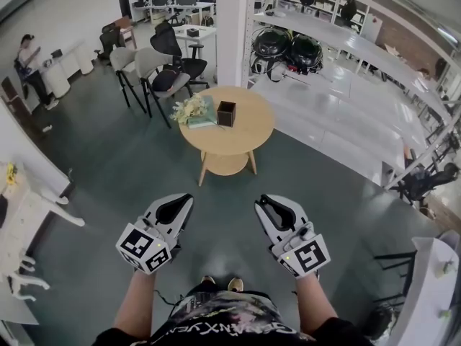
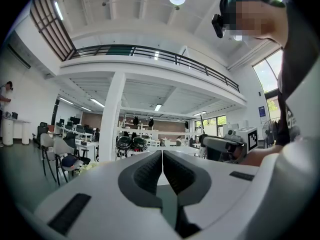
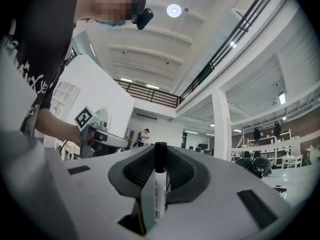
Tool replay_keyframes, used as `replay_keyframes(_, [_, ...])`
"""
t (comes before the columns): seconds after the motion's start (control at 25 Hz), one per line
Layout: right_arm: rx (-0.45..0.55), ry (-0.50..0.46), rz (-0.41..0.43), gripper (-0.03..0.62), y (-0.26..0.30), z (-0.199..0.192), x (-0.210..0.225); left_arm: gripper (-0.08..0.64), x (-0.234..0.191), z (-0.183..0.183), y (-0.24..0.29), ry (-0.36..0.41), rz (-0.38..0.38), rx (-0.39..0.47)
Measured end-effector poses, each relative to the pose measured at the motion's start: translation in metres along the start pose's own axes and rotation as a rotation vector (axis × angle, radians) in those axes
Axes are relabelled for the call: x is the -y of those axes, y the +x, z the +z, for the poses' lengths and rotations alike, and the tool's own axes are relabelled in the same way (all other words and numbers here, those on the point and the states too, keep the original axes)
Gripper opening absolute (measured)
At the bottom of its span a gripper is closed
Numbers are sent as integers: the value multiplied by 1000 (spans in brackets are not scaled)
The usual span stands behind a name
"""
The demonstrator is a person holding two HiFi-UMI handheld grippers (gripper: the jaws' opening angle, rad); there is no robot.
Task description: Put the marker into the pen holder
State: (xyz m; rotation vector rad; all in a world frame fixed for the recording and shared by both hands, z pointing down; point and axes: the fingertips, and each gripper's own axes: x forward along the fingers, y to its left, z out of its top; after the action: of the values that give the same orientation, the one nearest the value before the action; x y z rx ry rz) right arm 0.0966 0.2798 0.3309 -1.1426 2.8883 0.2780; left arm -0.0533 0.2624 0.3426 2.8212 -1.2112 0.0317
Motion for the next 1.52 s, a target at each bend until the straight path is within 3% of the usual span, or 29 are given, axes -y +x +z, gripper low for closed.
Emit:
replay_keyframes(0.24, [-2, 7, 8, 66, -13, -6, 10, 25, 17, -6, 9, 9, -2, -17])
replay_keyframes(0.64, [-3, -2, -6, 67, 0, -21, 32, 25, 1, -13, 35, 3, -9, -16])
replay_keyframes(1.52, [-47, 7, -13, 67, 123, -69, 119, 25, -124, -21, 138, -26, -30, -12])
